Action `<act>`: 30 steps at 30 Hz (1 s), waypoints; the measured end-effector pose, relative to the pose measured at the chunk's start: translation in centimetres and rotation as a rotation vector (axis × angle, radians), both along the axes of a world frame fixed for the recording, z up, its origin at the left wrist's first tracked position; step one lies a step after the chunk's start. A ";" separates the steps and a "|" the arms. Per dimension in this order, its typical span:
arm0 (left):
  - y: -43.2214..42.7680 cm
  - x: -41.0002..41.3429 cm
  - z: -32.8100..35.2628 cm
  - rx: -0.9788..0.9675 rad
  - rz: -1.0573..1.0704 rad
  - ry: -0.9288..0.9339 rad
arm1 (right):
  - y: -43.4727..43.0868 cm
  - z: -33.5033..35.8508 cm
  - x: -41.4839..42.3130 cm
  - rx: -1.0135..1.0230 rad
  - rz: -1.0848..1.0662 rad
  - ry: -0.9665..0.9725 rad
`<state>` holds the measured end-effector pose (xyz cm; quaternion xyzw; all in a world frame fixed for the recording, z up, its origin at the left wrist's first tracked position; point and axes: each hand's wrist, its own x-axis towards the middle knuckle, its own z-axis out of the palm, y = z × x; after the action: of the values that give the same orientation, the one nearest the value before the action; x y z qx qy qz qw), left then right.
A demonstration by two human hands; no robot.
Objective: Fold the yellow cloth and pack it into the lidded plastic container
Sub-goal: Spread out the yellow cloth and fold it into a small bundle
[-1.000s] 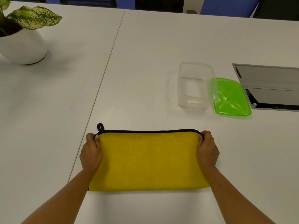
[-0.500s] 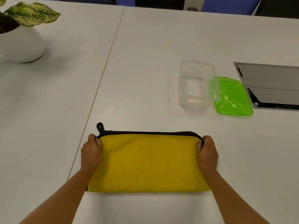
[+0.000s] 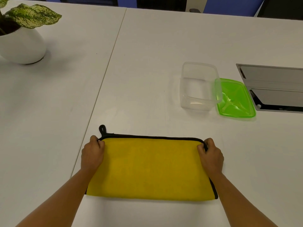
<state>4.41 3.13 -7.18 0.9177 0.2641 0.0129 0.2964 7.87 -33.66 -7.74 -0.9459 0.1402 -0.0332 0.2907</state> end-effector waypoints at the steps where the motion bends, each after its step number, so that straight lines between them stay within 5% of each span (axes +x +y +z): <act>1: 0.0 0.1 0.0 0.001 -0.005 0.011 | 0.0 -0.1 -0.1 -0.012 0.003 0.002; 9: -1.6 0.1 1.8 0.167 0.065 0.009 | 0.2 0.5 -0.1 0.008 -0.036 0.016; 13: -4.5 1.1 2.2 0.169 -0.344 -0.100 | 0.6 0.9 0.2 0.076 -0.083 0.071; 16: -7.5 2.8 2.2 0.087 -0.665 -0.047 | 0.7 1.2 0.3 0.202 -0.093 0.065; 19: -10.3 4.2 2.0 0.202 -0.863 0.026 | 0.6 1.5 0.0 0.314 -0.092 0.051; 30: -12.4 6.8 2.9 0.321 -0.876 0.138 | -1.0 2.2 -0.4 0.553 0.079 0.288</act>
<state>11.19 -9.32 -4.30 0.9757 -0.1345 -0.1336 0.1101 7.50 -34.71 -5.56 -0.8307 0.1465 0.1516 0.5152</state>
